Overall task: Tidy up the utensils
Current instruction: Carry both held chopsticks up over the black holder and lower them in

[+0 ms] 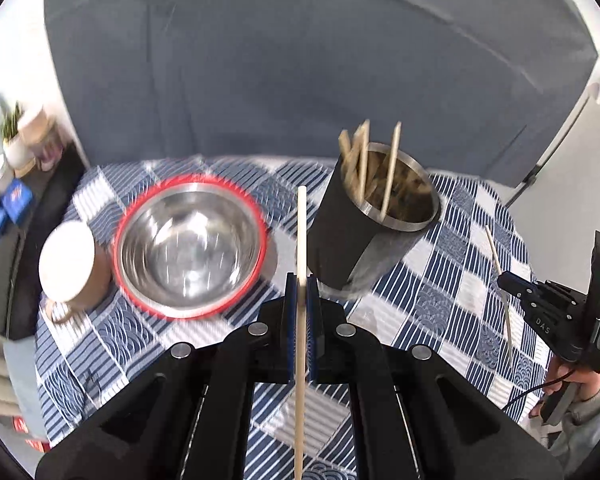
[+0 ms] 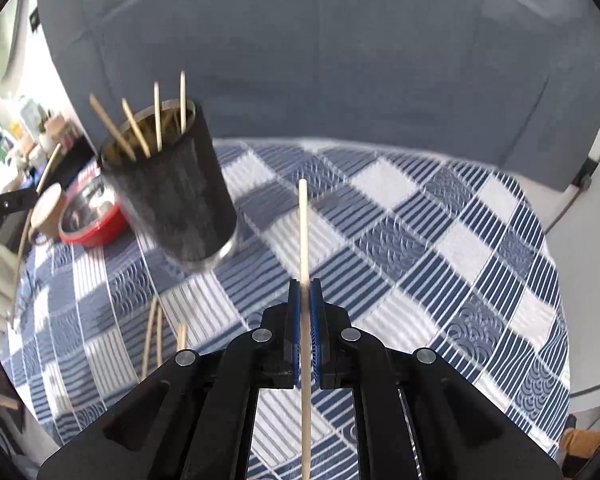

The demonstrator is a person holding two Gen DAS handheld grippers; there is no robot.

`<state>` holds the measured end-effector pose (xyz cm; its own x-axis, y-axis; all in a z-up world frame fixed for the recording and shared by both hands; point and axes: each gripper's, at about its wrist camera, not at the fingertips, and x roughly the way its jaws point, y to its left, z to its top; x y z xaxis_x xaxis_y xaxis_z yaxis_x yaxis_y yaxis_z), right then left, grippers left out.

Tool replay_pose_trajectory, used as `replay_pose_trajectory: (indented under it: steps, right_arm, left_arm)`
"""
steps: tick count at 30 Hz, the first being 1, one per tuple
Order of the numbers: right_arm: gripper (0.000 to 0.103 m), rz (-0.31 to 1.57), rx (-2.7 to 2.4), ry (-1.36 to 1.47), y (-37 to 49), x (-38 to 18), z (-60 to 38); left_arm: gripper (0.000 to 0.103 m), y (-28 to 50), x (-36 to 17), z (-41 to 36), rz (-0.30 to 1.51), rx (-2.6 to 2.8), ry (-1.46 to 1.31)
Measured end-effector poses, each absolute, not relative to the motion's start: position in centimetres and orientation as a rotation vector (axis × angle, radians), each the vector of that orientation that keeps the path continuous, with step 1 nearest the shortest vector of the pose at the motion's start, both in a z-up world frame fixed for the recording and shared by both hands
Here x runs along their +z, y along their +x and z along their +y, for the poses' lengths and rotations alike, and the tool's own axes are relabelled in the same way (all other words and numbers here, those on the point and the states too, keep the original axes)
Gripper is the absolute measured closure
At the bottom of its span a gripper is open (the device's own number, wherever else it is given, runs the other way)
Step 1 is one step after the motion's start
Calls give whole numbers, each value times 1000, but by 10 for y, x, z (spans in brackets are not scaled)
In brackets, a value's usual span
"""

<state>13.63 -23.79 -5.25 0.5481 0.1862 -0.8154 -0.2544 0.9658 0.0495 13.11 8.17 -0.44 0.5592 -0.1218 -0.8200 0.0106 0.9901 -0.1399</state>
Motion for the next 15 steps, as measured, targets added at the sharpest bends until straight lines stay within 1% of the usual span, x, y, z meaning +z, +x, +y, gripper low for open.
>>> replay_pose_trajectory:
  steps: [7, 15]
  right_arm:
    - [99, 872, 278, -78, 153, -13, -238]
    - [99, 776, 349, -61, 172, 28, -224]
  left_arm:
    - [98, 153, 29, 65, 903, -102, -107]
    - [98, 175, 50, 52, 858, -112, -110]
